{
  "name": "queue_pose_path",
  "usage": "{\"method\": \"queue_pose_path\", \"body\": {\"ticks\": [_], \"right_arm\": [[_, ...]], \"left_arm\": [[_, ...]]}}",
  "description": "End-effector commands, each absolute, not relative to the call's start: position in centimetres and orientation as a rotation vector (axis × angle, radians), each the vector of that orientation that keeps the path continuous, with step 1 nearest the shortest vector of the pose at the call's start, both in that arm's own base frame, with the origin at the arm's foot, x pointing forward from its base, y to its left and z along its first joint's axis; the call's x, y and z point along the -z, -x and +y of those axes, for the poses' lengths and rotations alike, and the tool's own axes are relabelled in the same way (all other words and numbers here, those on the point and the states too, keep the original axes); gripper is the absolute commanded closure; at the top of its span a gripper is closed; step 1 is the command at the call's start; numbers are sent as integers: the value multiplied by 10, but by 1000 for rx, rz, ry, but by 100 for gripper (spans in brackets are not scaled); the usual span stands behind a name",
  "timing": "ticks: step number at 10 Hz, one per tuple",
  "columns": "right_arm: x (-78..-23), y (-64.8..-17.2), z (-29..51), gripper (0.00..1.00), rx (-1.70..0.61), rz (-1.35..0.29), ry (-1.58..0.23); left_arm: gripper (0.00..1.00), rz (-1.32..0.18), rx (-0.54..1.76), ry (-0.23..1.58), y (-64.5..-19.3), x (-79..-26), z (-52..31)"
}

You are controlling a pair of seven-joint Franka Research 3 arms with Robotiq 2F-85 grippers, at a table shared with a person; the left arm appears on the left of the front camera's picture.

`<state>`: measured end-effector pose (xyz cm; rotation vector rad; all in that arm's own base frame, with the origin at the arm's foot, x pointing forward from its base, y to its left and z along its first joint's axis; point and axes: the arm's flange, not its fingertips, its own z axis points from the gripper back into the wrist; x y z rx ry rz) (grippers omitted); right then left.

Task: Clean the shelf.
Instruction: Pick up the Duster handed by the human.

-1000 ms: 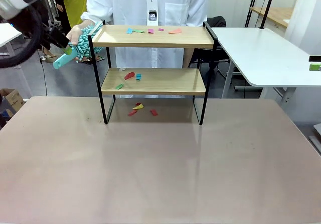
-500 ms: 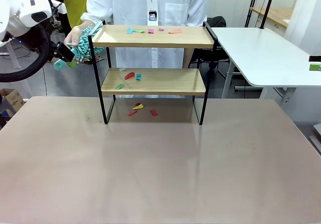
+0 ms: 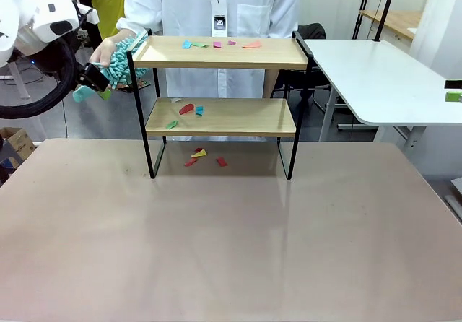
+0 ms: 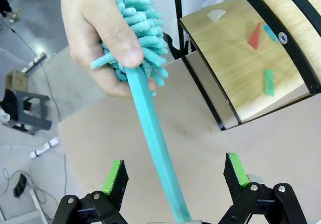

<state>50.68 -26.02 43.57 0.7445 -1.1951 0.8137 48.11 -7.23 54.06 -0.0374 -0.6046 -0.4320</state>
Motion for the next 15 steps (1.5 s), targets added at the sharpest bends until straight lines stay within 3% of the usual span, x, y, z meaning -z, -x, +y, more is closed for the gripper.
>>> {"method": "queue_pose_path", "body": {"ticks": [1,2,3,5,6,8,15], "right_arm": [[-438,-507,-259,0,-818,-1196,-743],[-438,-507,-259,0,-818,-1196,-743],[-438,-507,-259,0,-818,-1196,-743],[-438,-507,-259,0,-818,-1196,-743],[-438,-507,-259,0,-818,-1196,-743],[-438,-507,-259,0,-818,-1196,-743],[-438,-507,-259,0,-818,-1196,-743]], "left_arm": [[59,-631,425,6,-486,-544,-75],[60,-631,422,-1,-486,-545,-74],[100,-627,422,-4,-486,-546,-73],[100,-620,415,-17,-485,-545,-74],[86,-616,411,-26,-485,-546,-73],[100,-605,398,-46,-484,-547,-73],[100,-626,316,-81,-480,-553,-67]]}}
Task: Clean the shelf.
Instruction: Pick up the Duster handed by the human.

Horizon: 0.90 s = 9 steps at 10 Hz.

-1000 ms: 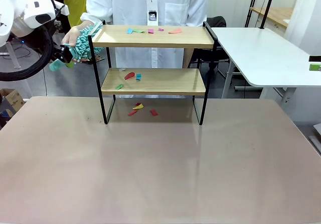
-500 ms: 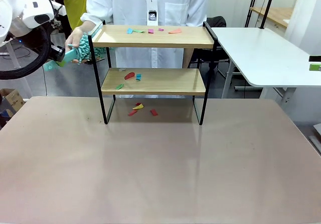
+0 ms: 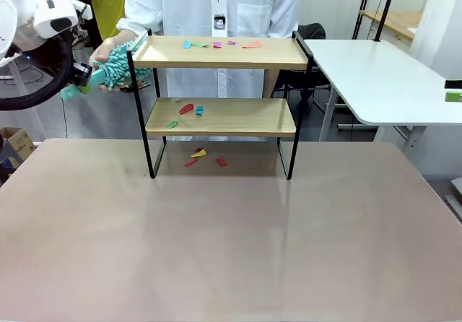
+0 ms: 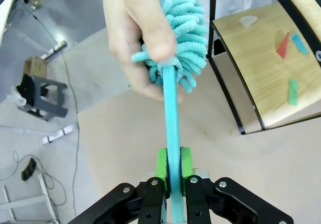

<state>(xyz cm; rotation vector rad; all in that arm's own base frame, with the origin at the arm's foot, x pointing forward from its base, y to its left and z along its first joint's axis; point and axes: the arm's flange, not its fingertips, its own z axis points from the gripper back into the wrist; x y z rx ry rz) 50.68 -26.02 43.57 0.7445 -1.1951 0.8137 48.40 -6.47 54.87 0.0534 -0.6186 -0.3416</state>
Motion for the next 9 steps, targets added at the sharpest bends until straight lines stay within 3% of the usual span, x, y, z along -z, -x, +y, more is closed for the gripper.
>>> {"method": "queue_pose_path", "body": {"ticks": [1,9], "right_arm": [[-438,-507,-259,0,-818,-1196,-743],[-438,-507,-259,0,-818,-1196,-743]], "left_arm": [[100,-625,316,-71,-480,-554,-67],[100,-620,338,-53,-483,-550,-64]]}}
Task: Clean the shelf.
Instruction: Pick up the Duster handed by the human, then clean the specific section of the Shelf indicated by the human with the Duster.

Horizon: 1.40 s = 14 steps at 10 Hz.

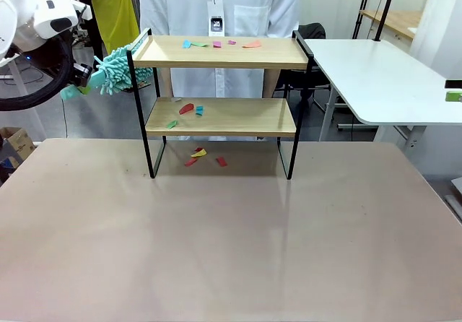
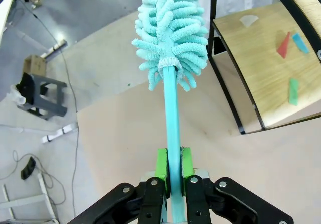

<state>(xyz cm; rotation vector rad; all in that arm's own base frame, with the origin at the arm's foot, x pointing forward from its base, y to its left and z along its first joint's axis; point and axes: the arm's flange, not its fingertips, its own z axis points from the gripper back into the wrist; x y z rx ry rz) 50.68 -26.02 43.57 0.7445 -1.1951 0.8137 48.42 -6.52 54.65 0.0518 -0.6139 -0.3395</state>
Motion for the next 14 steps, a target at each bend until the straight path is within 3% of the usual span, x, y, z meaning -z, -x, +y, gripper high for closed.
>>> {"method": "queue_pose_path", "body": {"ticks": [1,5,6,12,14], "right_arm": [[-438,-507,-259,0,-818,-1196,-743],[-438,-507,-259,0,-818,-1196,-743],[-438,-507,-259,0,-818,-1196,-743],[-438,-507,-259,0,-818,-1196,-743],[-438,-507,-259,0,-818,-1196,-743]], "left_arm": [[100,-620,338,-53,-483,-550,-64],[100,-620,338,-53,-483,-550,-64],[87,-614,339,-52,-484,-547,-65],[87,-276,571,-345,-429,-639,-18],[87,-94,722,-349,-410,-656,-8]]}}
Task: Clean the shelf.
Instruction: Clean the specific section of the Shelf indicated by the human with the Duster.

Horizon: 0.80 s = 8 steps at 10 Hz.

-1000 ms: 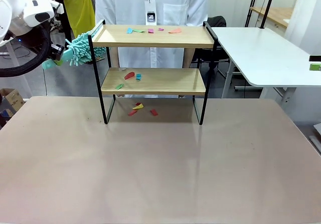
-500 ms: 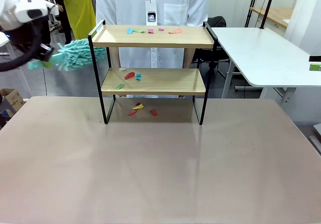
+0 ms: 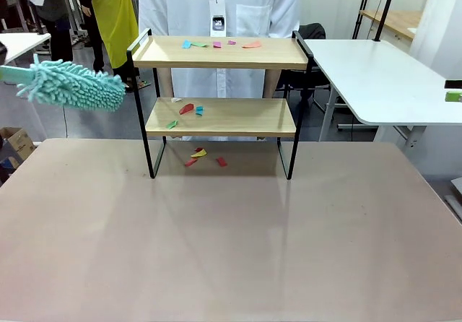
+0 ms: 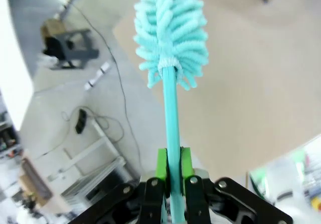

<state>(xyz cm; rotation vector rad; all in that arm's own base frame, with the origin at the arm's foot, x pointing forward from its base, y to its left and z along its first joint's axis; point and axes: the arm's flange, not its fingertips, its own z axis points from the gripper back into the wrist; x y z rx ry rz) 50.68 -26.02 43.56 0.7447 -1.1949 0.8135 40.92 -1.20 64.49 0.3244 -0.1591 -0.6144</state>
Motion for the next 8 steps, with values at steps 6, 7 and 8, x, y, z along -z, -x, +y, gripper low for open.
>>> {"method": "queue_pose_path", "body": {"ticks": [6,7,8], "right_arm": [[-438,-507,-259,0,-818,-1196,-743],[-438,-507,-259,0,-818,-1196,-743],[-438,-507,-259,0,-818,-1196,-743]], "left_arm": [[87,162,1209,-86,-369,-657,-14],[87,189,1266,-65,-367,-649,-22],[87,226,1327,-55,-365,-638,-30]]}}
